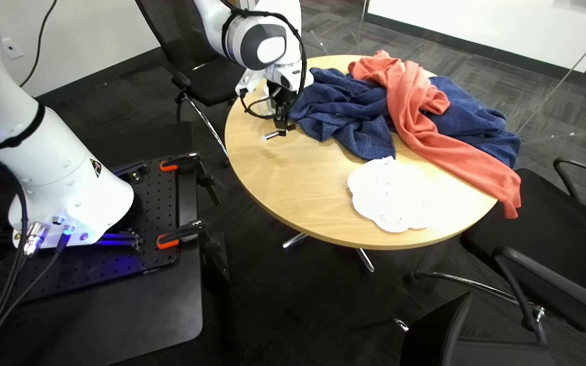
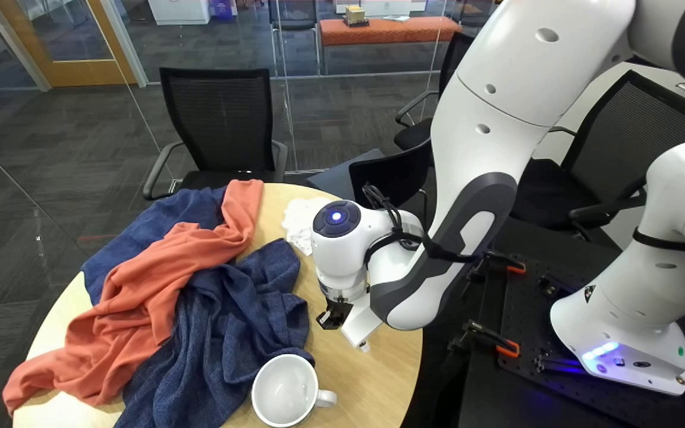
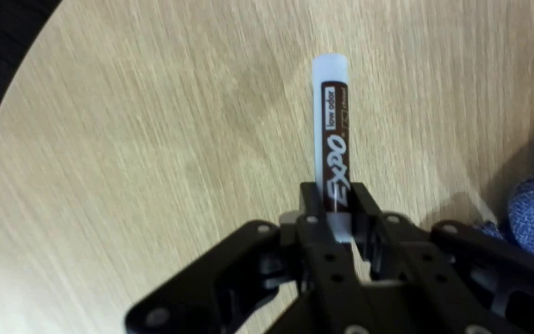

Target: Remove the marker from the mug cup and place it on the table

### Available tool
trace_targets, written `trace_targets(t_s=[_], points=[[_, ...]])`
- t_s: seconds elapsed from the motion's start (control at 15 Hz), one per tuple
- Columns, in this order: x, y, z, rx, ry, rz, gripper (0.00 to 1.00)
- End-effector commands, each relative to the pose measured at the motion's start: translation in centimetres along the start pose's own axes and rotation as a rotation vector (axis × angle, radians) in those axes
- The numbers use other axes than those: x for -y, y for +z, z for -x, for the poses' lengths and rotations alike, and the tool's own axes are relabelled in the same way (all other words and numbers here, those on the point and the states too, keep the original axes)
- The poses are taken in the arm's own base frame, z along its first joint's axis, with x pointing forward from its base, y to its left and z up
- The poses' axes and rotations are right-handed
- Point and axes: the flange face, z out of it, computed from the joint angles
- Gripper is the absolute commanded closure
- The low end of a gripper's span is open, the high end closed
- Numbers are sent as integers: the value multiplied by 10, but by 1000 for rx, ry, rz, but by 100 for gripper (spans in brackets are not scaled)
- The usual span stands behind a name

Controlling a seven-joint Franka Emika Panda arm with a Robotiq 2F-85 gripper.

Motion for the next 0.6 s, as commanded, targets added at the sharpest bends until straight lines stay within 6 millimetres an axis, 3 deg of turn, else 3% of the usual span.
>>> trace_targets(t_s=[0.0,0.13,0.2,0.27,0.53], points=[[-7,7,2,30,-8,-36,95],[-7,9,3,40,-10,-37,95],[-7,9,3,40,-11,-39,55],[-7,7,3,38,-13,-42,53],[-4,-13,6,-13,-15,-81,25]])
